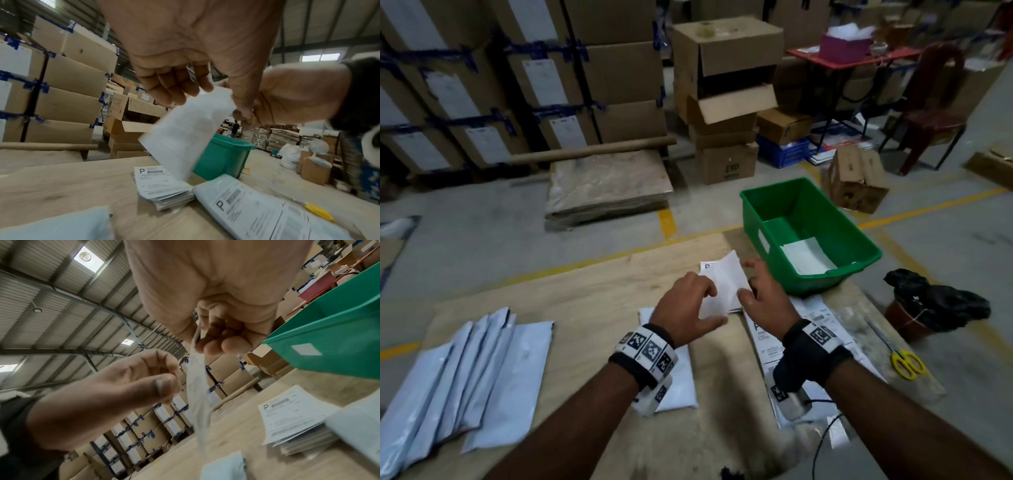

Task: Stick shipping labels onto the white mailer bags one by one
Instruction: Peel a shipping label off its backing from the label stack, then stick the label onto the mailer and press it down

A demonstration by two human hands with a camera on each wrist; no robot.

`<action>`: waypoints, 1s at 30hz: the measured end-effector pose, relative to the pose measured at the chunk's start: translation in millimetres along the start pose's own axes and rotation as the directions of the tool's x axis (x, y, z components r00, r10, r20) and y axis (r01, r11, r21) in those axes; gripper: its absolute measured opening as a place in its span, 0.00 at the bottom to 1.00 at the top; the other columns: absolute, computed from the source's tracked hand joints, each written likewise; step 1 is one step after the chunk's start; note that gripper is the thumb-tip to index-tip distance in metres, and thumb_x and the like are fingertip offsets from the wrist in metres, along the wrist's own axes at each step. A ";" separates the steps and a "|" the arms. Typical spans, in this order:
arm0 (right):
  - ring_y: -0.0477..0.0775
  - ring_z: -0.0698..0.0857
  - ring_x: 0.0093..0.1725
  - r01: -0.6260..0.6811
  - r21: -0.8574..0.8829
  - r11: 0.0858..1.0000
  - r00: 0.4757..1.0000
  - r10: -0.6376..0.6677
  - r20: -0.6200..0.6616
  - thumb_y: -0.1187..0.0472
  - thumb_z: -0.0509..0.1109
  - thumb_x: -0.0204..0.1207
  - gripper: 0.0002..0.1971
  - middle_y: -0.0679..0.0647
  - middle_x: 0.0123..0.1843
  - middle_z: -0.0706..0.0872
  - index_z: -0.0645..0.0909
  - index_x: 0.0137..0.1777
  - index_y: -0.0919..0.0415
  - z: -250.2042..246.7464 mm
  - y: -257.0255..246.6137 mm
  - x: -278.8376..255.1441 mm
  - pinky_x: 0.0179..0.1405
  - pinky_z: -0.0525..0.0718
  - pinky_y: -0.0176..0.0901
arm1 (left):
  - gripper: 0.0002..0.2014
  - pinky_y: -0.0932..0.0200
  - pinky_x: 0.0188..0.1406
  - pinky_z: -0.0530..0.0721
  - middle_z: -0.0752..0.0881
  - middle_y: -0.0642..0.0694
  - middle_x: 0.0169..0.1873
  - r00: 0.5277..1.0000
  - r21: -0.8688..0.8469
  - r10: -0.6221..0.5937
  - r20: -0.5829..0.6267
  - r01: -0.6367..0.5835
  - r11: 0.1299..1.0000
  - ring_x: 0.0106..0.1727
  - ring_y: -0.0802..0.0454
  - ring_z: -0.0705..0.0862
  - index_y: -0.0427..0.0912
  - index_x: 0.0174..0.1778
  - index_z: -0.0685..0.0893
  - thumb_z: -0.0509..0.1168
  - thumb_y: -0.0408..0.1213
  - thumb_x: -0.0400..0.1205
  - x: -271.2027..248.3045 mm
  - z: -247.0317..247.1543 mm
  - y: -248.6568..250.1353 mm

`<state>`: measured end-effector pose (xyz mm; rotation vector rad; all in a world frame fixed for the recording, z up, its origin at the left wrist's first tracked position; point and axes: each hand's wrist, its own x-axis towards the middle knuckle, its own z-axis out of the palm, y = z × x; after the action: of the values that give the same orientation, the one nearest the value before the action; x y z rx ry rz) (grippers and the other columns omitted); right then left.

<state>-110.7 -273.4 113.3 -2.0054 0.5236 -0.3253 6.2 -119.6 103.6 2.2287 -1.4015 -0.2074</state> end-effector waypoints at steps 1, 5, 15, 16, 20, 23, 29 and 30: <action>0.52 0.79 0.27 0.006 -0.002 1.000 1.000 -0.006 -0.009 0.69 0.61 0.73 0.26 0.62 0.31 0.81 0.65 0.66 0.43 6.9 -4.6 -1.8 0.31 0.78 0.49 | 0.25 0.56 0.48 0.76 0.77 0.49 0.51 1.000 0.046 -0.018 -0.005 0.018 0.999 0.51 0.51 0.75 0.48 0.56 0.77 0.74 0.57 0.70 -6.4 -1.2 -1.0; 0.54 0.83 0.33 -0.021 -0.014 1.000 0.999 0.021 0.034 0.64 0.60 0.71 0.26 0.58 0.35 0.85 0.65 0.68 0.42 29.5 -17.0 -10.9 0.36 0.82 0.52 | 0.20 0.54 0.46 0.73 0.78 0.46 0.52 0.998 0.195 0.009 -0.059 0.003 0.981 0.52 0.44 0.76 0.45 0.54 0.79 0.72 0.52 0.73 -28.5 -3.9 -0.5; 0.59 0.87 0.41 -0.070 0.010 0.998 0.997 0.070 -0.017 0.61 0.61 0.72 0.27 0.60 0.42 0.89 0.61 0.69 0.41 56.7 -25.3 -21.1 0.47 0.86 0.66 | 0.13 0.55 0.43 0.71 0.79 0.47 0.51 0.998 0.142 -0.016 -0.067 0.025 0.990 0.53 0.45 0.77 0.45 0.53 0.79 0.67 0.49 0.79 -47.8 -9.0 -4.5; 0.60 0.87 0.40 -0.067 0.008 0.998 0.997 0.067 -0.024 0.60 0.61 0.72 0.27 0.60 0.40 0.88 0.60 0.70 0.41 57.4 -25.2 -20.1 0.47 0.85 0.66 | 0.11 0.53 0.42 0.73 0.79 0.46 0.50 0.997 0.141 -0.012 -0.074 0.023 0.990 0.53 0.44 0.77 0.44 0.52 0.80 0.66 0.46 0.79 -46.6 -10.6 -4.6; 0.60 0.87 0.41 -0.086 0.001 0.996 0.996 0.086 0.013 0.51 0.67 0.78 0.30 0.61 0.40 0.89 0.56 0.75 0.44 54.2 -23.5 -15.9 0.49 0.86 0.61 | 0.08 0.50 0.45 0.73 0.80 0.43 0.53 0.994 0.140 -0.093 -0.065 0.101 0.985 0.55 0.42 0.76 0.41 0.52 0.79 0.62 0.39 0.81 -39.9 -15.5 -4.5; 0.51 0.82 0.34 -0.083 -0.005 0.997 0.996 0.084 0.037 0.41 0.68 0.76 0.37 0.54 0.34 0.85 0.53 0.79 0.46 46.3 -23.4 -18.0 0.37 0.80 0.46 | 0.05 0.49 0.45 0.76 0.79 0.44 0.51 0.978 0.113 -0.190 -0.088 0.199 0.973 0.54 0.42 0.77 0.42 0.50 0.78 0.60 0.37 0.81 -36.9 -18.0 -13.1; 0.44 0.79 0.34 -0.143 -0.147 0.979 0.990 0.144 0.002 0.50 0.70 0.78 0.28 0.47 0.34 0.80 0.68 0.73 0.60 33.5 0.2 -14.7 0.34 0.72 0.38 | 0.05 0.49 0.47 0.80 0.79 0.49 0.47 0.951 -0.098 -0.265 -0.159 0.252 0.963 0.48 0.47 0.79 0.50 0.44 0.76 0.62 0.34 0.81 -39.6 -26.2 -40.4; 0.46 0.80 0.37 -0.149 -0.170 0.974 0.988 0.154 0.019 0.52 0.71 0.77 0.25 0.50 0.38 0.82 0.71 0.70 0.62 35.4 4.3 -14.0 0.36 0.73 0.37 | 0.07 0.50 0.47 0.80 0.80 0.49 0.46 0.948 -0.116 -0.272 -0.163 0.256 0.960 0.47 0.47 0.79 0.51 0.43 0.75 0.61 0.33 0.81 -39.1 -27.6 -42.5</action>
<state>-108.4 -241.0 92.8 -2.1141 0.6991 -0.1590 32.9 -61.4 101.9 2.2894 -0.9786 -0.1567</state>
